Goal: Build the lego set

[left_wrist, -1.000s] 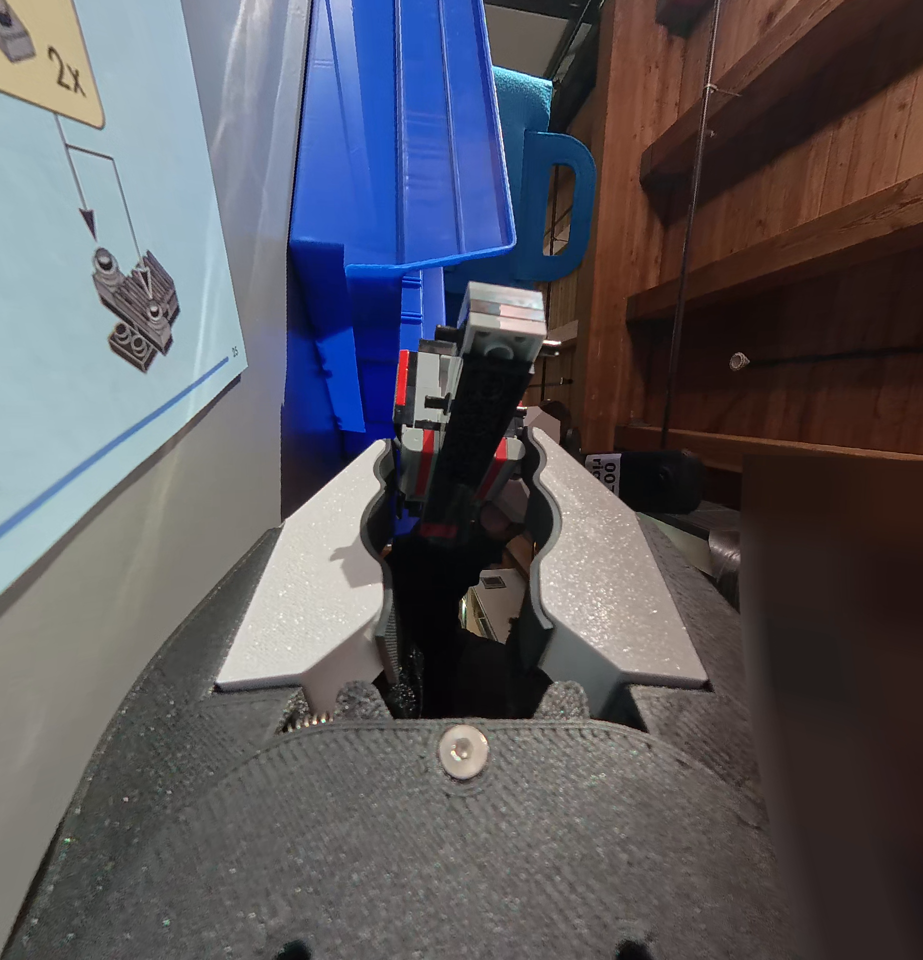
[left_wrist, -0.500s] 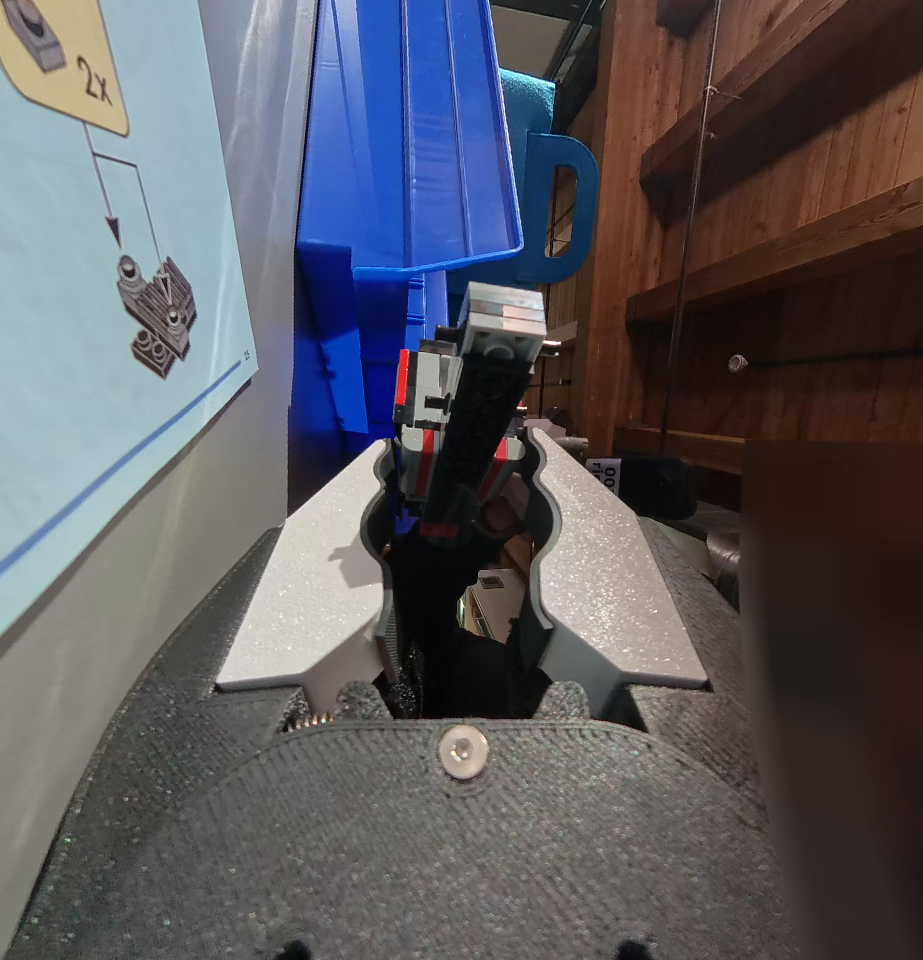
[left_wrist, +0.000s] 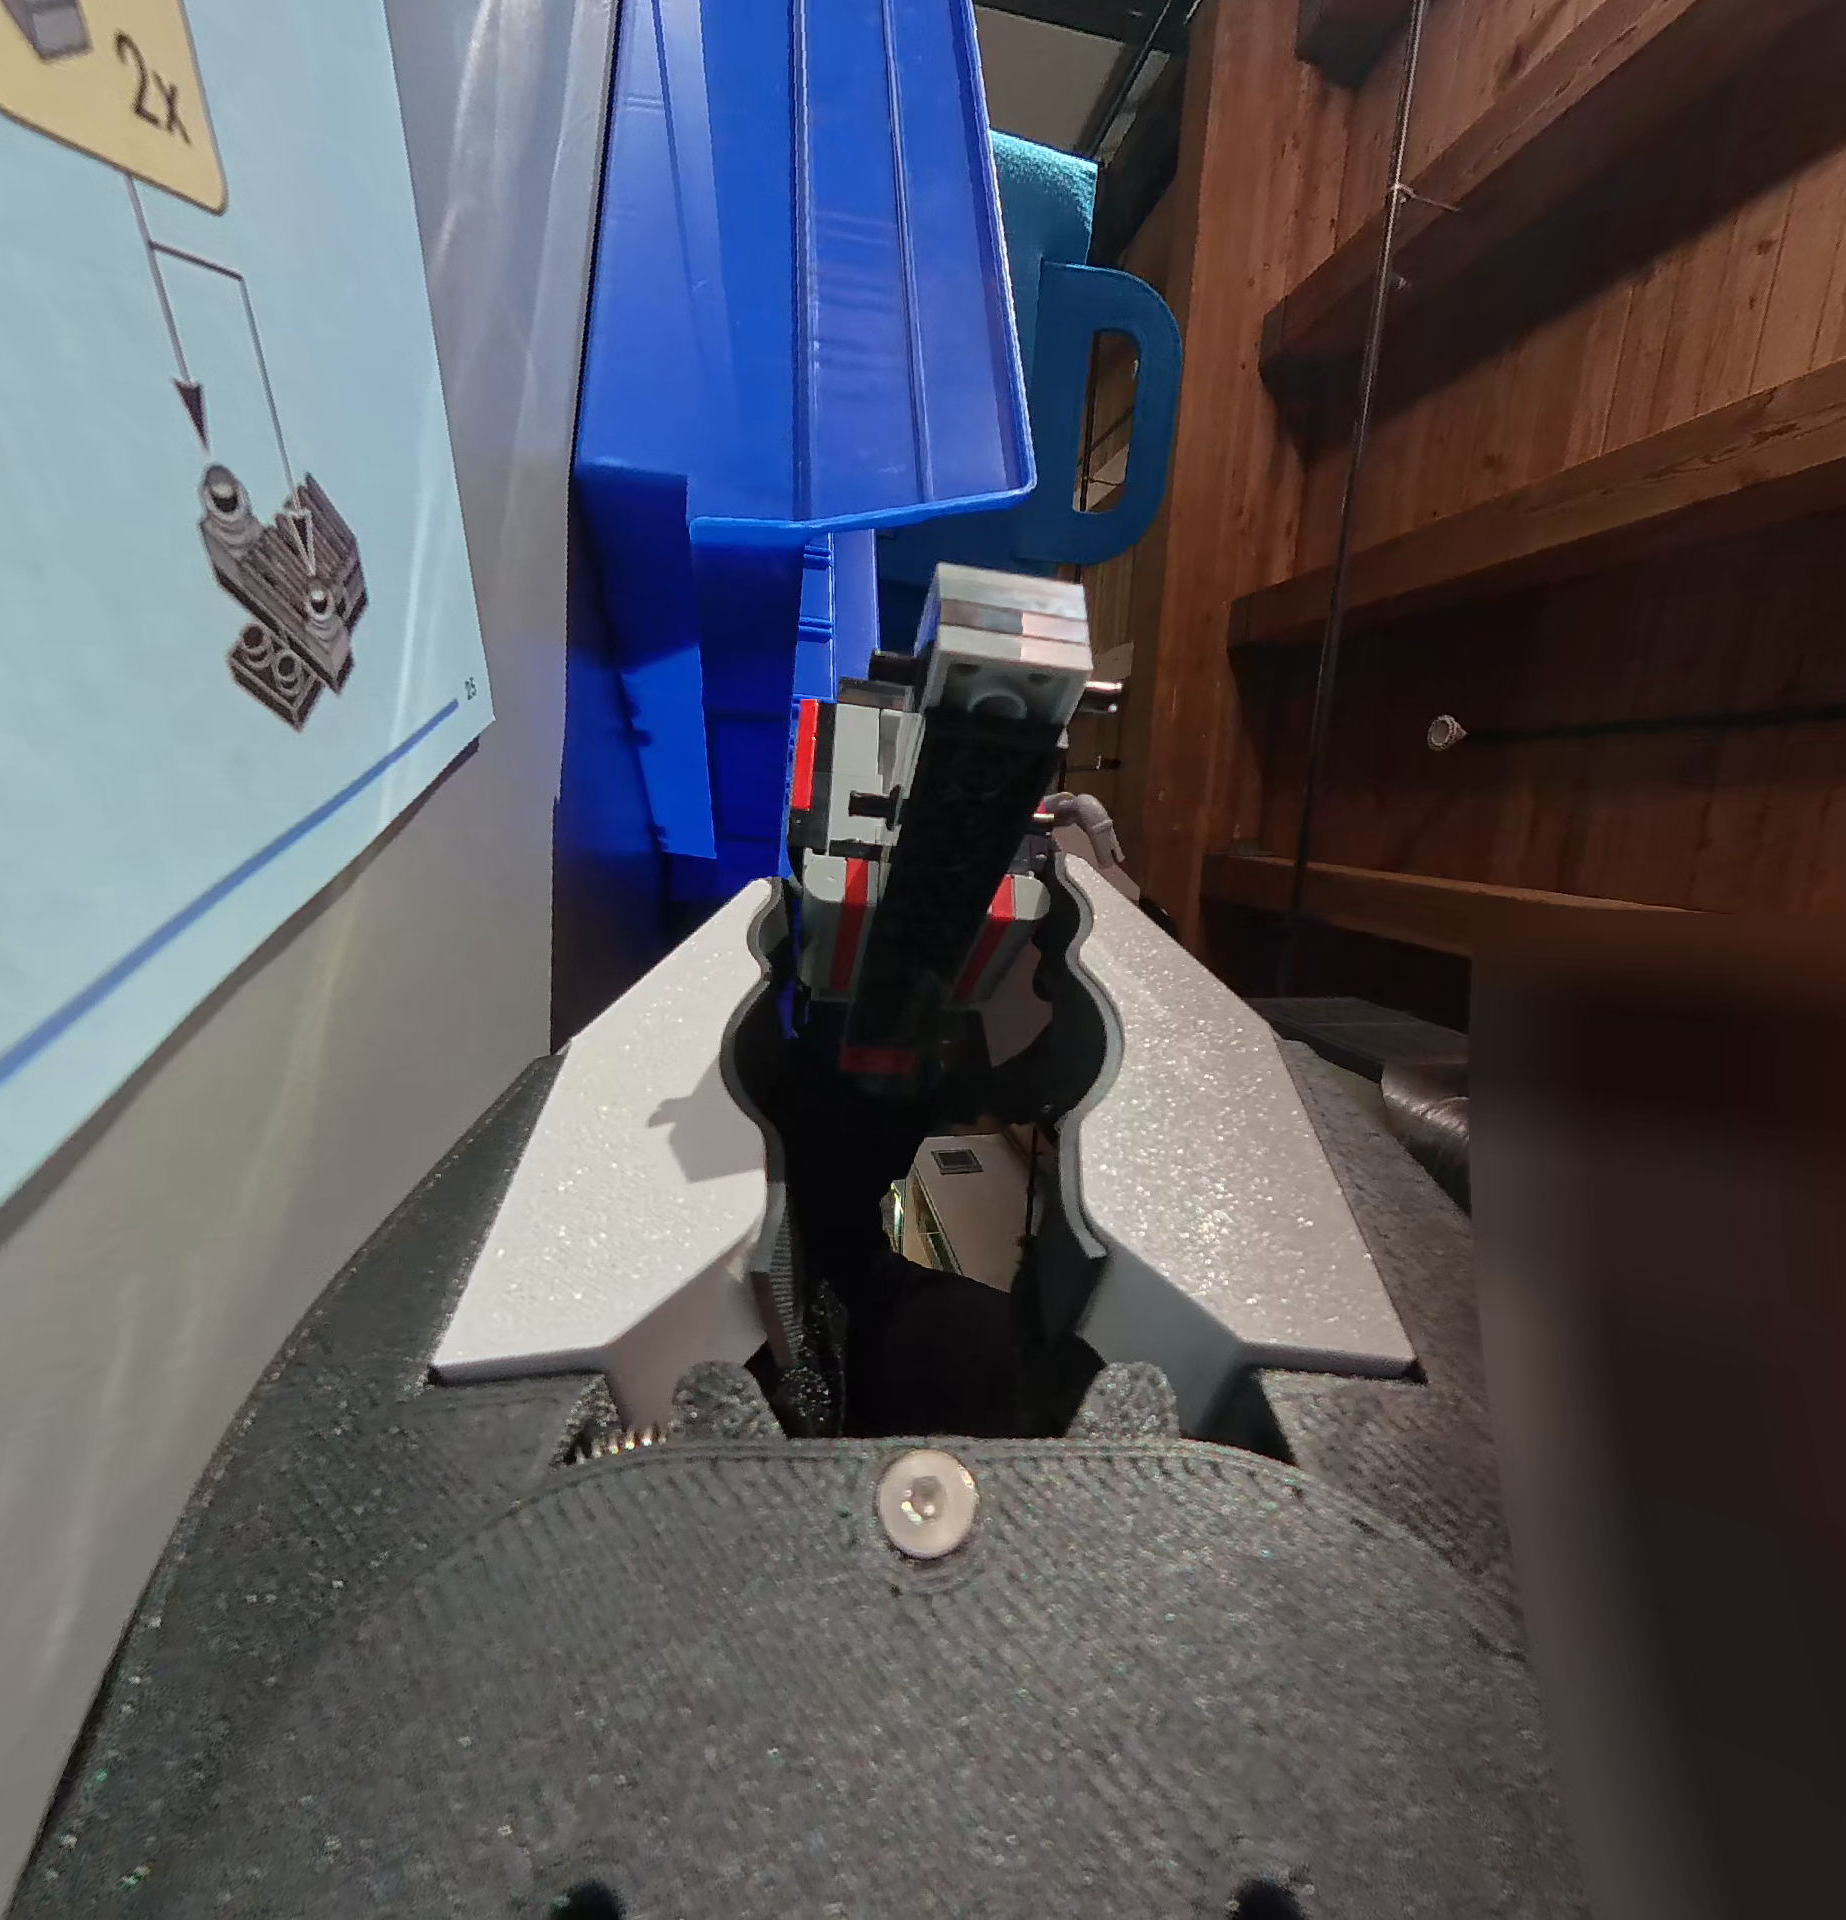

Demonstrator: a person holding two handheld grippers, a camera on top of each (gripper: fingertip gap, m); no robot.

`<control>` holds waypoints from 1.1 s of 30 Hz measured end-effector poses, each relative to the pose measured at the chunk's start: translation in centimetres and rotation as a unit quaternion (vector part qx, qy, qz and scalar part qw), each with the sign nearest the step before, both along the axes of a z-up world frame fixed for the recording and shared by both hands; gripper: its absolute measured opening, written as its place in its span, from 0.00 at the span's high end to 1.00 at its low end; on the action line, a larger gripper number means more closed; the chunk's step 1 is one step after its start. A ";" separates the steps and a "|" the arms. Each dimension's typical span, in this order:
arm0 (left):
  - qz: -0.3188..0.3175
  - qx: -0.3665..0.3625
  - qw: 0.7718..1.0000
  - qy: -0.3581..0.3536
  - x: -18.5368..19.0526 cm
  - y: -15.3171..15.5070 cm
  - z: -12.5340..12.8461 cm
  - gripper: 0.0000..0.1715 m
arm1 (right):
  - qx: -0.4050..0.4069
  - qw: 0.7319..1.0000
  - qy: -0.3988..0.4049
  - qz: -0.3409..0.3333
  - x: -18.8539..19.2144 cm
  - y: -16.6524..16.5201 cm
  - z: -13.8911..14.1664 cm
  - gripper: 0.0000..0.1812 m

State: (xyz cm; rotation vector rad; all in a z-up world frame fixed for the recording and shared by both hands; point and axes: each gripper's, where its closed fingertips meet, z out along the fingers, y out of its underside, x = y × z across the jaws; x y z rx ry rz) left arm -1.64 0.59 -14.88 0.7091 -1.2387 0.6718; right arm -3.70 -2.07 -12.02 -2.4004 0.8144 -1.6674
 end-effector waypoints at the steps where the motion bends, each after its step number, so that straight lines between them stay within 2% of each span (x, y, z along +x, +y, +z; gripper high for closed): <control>1: 0.000 0.000 1.000 0.001 0.0 0.0 0.0 0.71 | -0.018 1.000 -0.005 0.004 0.0 0.0 0.1 0.98; 15: 0.006 -0.002 1.000 0.014 0.3 0.0 0.2 0.71 | -0.193 0.980 -0.041 0.039 -0.1 0.6 0.5 0.98; 33: 0.008 0.003 0.999 0.033 0.2 0.0 0.2 0.72 | -0.205 0.976 -0.046 0.055 0.1 1.1 -0.3 0.96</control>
